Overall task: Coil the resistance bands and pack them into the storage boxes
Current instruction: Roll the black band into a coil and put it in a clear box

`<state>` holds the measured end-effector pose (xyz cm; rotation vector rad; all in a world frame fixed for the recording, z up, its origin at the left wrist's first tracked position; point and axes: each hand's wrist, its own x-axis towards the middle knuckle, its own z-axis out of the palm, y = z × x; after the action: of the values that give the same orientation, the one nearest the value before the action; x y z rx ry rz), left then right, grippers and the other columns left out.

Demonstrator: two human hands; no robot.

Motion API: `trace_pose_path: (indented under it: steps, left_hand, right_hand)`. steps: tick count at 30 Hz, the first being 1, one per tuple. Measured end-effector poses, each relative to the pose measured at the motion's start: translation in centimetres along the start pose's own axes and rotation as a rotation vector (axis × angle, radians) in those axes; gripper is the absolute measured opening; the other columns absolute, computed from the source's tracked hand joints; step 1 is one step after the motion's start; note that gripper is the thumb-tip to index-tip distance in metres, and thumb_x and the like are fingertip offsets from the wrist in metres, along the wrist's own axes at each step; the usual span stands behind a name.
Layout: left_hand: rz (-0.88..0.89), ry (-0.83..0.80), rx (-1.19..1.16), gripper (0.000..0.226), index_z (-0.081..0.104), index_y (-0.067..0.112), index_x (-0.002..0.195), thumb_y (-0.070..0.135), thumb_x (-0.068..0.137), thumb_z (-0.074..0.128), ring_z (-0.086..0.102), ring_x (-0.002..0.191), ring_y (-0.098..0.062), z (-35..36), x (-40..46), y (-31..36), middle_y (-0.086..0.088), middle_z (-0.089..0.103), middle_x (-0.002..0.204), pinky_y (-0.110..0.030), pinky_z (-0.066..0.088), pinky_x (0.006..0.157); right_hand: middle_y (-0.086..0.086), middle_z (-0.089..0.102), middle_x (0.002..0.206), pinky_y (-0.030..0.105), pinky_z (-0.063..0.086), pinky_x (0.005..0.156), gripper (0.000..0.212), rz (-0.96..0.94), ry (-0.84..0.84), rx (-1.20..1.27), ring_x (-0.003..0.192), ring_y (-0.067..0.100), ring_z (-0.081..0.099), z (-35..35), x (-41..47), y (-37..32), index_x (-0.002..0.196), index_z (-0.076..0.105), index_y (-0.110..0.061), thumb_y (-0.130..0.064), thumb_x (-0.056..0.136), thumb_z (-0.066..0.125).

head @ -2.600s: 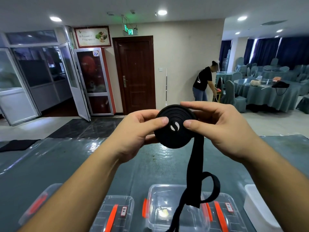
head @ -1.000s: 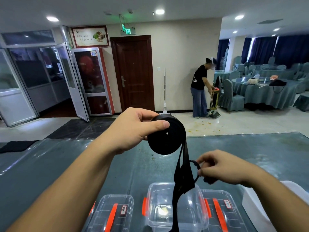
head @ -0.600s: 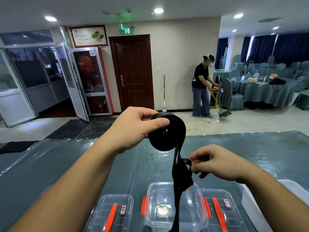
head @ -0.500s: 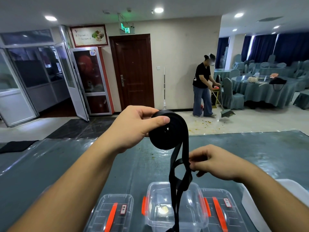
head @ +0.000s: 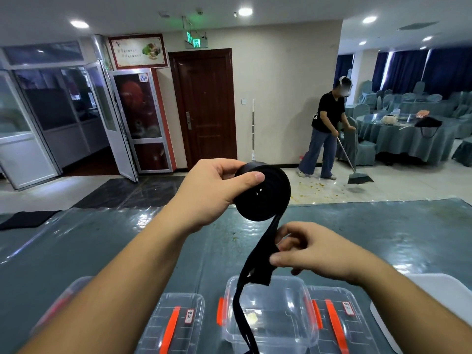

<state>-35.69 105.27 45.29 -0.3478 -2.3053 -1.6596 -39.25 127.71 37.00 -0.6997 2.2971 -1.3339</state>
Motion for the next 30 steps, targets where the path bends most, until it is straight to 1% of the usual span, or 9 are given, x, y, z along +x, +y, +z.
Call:
trace_pose_path:
  steps: [3, 6, 9, 12, 15, 19, 24, 27, 30]
  left_hand:
    - [-0.007, -0.01, -0.045, 0.014, 0.079, 0.009, 0.104, 0.018, 0.093, 0.075, 0.078, 0.084, -0.017, 0.9, 0.0, -0.1, -0.005, 0.081, 0.086, -0.02, 0.057, 0.066]
    - [-0.005, -0.013, -0.056, 0.014, 0.079, 0.008, 0.103, 0.016, 0.093, 0.075, 0.076, 0.076, -0.008, 1.5, 0.1, -0.1, -0.001, 0.079, 0.08, -0.015, 0.053, 0.061]
    - [-0.006, 0.0, -0.033, 0.014, 0.079, 0.009, 0.103, 0.017, 0.093, 0.075, 0.075, 0.074, -0.005, 1.3, 0.2, -0.1, 0.002, 0.079, 0.078, -0.013, 0.051, 0.06]
    - [-0.009, 0.038, 0.02, 0.013, 0.08, 0.013, 0.102, 0.021, 0.093, 0.075, 0.075, 0.075, -0.005, 0.9, 0.2, -0.3, 0.003, 0.079, 0.079, -0.012, 0.051, 0.06]
    - [-0.024, 0.062, 0.007, 0.013, 0.08, 0.016, 0.102, 0.024, 0.093, 0.075, 0.077, 0.079, -0.007, 0.6, 0.3, -0.5, 0.003, 0.08, 0.084, -0.015, 0.053, 0.062]
    - [-0.032, 0.066, 0.007, 0.013, 0.08, 0.015, 0.103, 0.023, 0.093, 0.075, 0.076, 0.077, -0.004, 0.7, 0.2, -0.5, 0.004, 0.08, 0.083, -0.013, 0.052, 0.061]
    - [-0.03, 0.055, 0.013, 0.013, 0.08, 0.014, 0.101, 0.023, 0.093, 0.075, 0.075, 0.075, -0.004, 0.5, 0.1, -0.6, 0.004, 0.079, 0.08, -0.012, 0.051, 0.059]
    - [-0.045, 0.011, 0.008, 0.014, 0.08, 0.014, 0.102, 0.023, 0.093, 0.075, 0.075, 0.076, -0.007, 0.2, 0.0, -0.6, 0.002, 0.079, 0.08, -0.012, 0.051, 0.06]
    - [-0.055, -0.049, -0.003, 0.014, 0.08, 0.015, 0.104, 0.022, 0.093, 0.075, 0.077, 0.083, -0.011, 0.1, -0.1, -0.6, -0.001, 0.081, 0.086, -0.015, 0.053, 0.065]
  right_hand:
    - [-0.002, 0.078, 0.082, 0.041, 0.064, 0.074, 0.044, 0.01, 0.236, -0.134, 0.074, 0.014, 0.075, 2.1, 0.4, -0.8, 0.095, 0.072, -0.027, -0.06, 0.07, 0.084]
    - [-0.011, 0.076, 0.076, 0.029, 0.059, 0.068, 0.028, 0.021, 0.374, -0.178, 0.069, 0.003, 0.071, 2.9, 0.7, -1.1, 0.083, 0.073, -0.024, -0.049, 0.077, 0.083]
    - [-0.003, 0.078, 0.083, 0.038, 0.062, 0.083, 0.005, 0.053, 0.319, -0.066, 0.077, 0.01, 0.074, 2.3, 0.9, -0.7, 0.085, 0.078, -0.018, -0.02, 0.081, 0.078]
    - [0.018, 0.078, 0.092, 0.045, 0.062, 0.09, 0.017, 0.113, 0.251, 0.176, 0.079, 0.023, 0.074, 1.4, 0.6, -0.6, 0.096, 0.077, -0.006, 0.004, 0.086, 0.067]
    - [0.023, 0.076, 0.086, 0.05, 0.059, 0.091, 0.019, 0.154, 0.241, 0.267, 0.076, 0.027, 0.073, 0.7, 0.5, -0.7, 0.108, 0.066, 0.002, 0.007, 0.092, 0.057]
    - [0.022, 0.077, 0.088, 0.051, 0.057, 0.094, 0.019, 0.151, 0.219, 0.224, 0.08, 0.027, 0.073, 0.6, 0.5, -0.5, 0.1, 0.07, 0.003, 0.004, 0.093, 0.053]
    - [0.016, 0.078, 0.099, 0.043, 0.059, 0.092, 0.017, 0.15, 0.264, 0.219, 0.09, 0.025, 0.076, 0.2, 0.2, -0.4, 0.105, 0.073, -0.01, -0.005, 0.089, 0.072]
    - [-0.003, 0.079, 0.102, 0.028, 0.056, 0.088, 0.029, 0.09, 0.291, 0.205, 0.096, 0.007, 0.074, -0.6, -0.2, -1.2, 0.11, 0.072, -0.025, -0.009, 0.086, 0.076]
    - [-0.009, 0.073, 0.119, 0.03, 0.051, 0.101, 0.044, -0.064, 0.397, 0.171, 0.108, 0.001, 0.068, -1.7, -0.1, -2.3, 0.123, 0.067, -0.033, -0.016, 0.084, 0.078]
